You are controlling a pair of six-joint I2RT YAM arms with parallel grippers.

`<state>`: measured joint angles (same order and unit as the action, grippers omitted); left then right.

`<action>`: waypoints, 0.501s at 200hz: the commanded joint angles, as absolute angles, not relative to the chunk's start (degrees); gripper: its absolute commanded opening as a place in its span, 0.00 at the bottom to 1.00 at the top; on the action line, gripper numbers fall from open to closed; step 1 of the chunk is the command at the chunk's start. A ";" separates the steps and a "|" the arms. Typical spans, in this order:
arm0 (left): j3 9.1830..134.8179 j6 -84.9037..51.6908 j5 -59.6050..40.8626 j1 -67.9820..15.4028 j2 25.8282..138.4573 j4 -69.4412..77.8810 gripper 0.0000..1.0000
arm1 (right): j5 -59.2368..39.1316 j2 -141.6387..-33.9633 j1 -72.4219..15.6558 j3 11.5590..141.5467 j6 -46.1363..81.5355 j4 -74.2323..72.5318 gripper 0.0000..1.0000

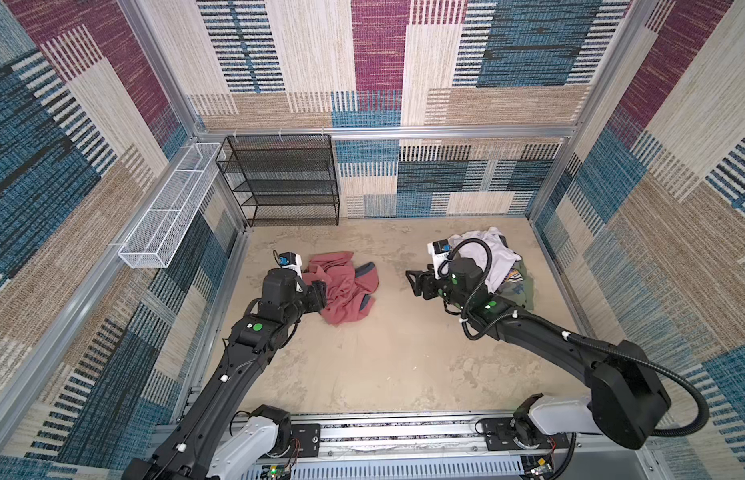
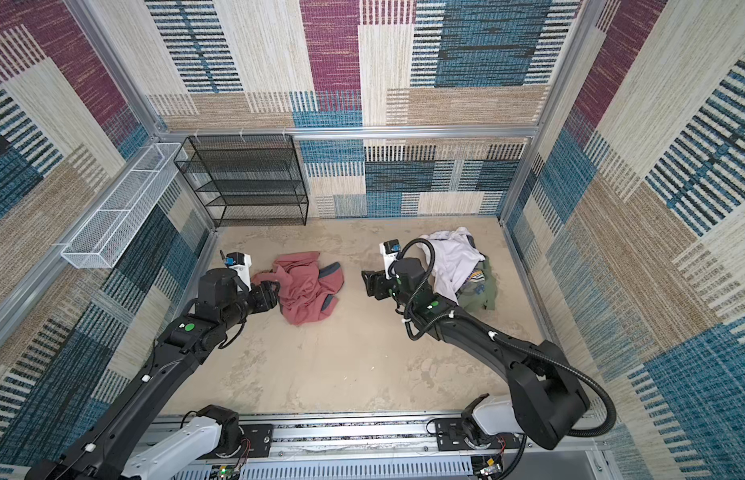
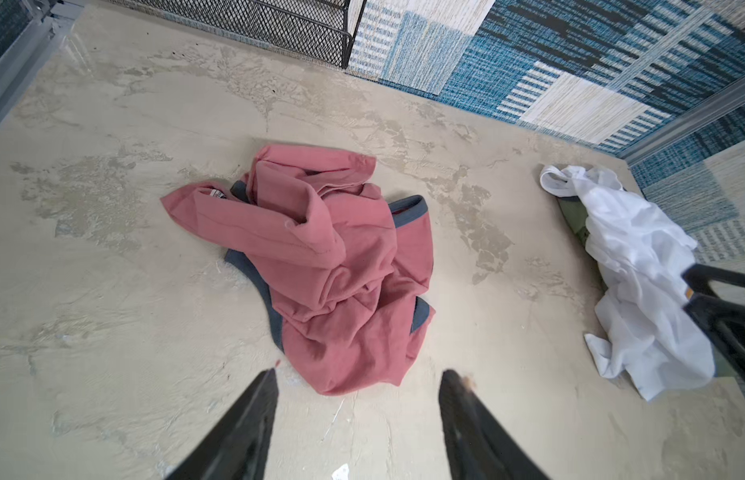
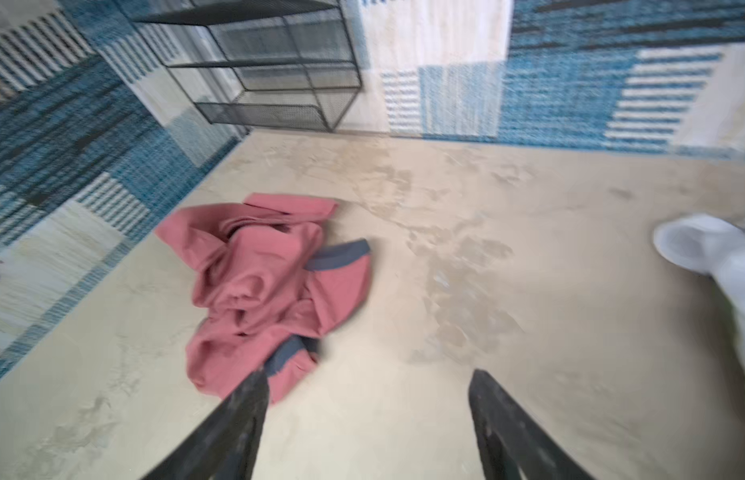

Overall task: Pick out a specific cloth from the pile
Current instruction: 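Withdraw the right gripper toward the white cloth while the left gripper approaches the pink cloth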

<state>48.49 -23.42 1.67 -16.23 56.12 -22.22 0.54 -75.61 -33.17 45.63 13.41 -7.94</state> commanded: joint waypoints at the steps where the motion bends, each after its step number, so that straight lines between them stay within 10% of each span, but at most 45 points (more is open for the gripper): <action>1: 48.25 -23.99 2.38 -16.18 58.02 -17.43 0.65 | 2.63 -70.86 -30.95 40.71 13.68 -10.68 0.80; 100: 48.23 -23.82 -0.15 -18.63 66.50 -15.78 0.65 | 0.09 -64.58 -25.30 34.73 14.79 -10.26 0.81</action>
<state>48.18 -23.62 1.26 -17.41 64.27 -17.12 1.26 -65.54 -26.22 35.46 13.45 -8.43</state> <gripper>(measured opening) 0.652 0.812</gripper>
